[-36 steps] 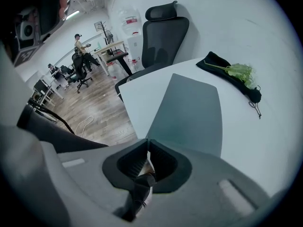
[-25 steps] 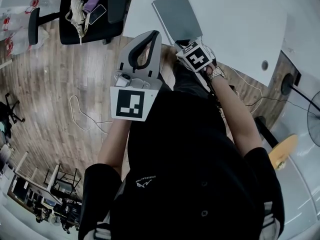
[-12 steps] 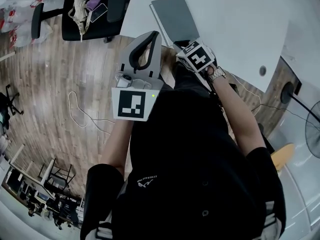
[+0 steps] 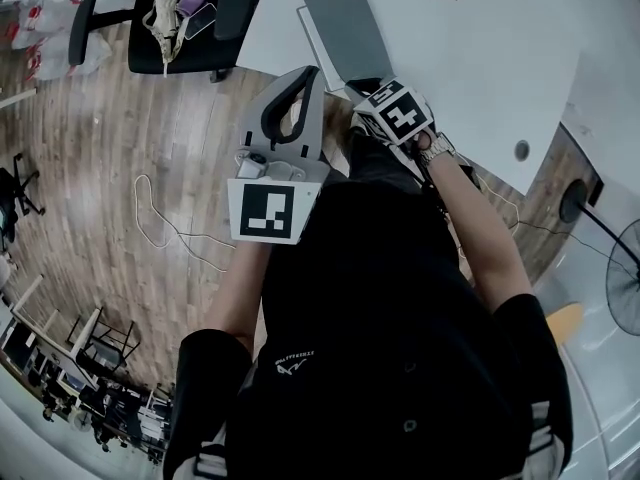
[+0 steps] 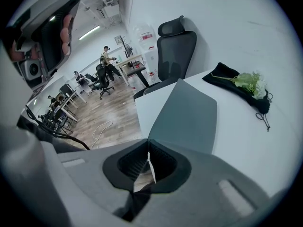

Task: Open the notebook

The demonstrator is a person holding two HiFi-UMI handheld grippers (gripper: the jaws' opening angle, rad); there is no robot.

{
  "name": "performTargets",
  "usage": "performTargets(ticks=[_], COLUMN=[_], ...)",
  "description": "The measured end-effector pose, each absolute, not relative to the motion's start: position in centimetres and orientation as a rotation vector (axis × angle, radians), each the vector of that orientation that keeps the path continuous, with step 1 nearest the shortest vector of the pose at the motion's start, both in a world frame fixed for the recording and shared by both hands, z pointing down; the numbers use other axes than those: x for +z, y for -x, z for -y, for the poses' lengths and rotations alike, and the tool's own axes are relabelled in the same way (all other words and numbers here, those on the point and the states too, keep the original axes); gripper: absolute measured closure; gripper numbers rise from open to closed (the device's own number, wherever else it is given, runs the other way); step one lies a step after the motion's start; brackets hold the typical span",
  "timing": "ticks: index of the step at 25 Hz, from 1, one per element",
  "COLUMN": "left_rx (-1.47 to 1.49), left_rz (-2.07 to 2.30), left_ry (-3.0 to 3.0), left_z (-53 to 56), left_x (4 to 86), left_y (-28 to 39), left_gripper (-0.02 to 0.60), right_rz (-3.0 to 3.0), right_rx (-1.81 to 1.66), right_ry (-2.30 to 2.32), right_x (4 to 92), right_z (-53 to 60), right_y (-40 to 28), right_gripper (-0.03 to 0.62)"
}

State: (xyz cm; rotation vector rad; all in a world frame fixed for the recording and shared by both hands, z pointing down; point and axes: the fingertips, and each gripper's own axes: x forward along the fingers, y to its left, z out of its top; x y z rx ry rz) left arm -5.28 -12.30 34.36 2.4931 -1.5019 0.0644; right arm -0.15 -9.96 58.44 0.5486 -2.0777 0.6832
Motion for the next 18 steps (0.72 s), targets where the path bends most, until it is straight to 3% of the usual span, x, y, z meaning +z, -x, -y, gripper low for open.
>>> performTargets(ticks=[18], left_rx=[0.062], left_rz=[1.607], left_ry=[-2.446], left_z=[11.2], left_x=[33.8], left_y=[2.9], left_gripper=[0.575], right_rz=[2.164], right_rx=[0.66], right_ry=[-0.501], right_x=[56.1], right_z=[10.5], right_y=[-1.9], right_gripper=[0.579])
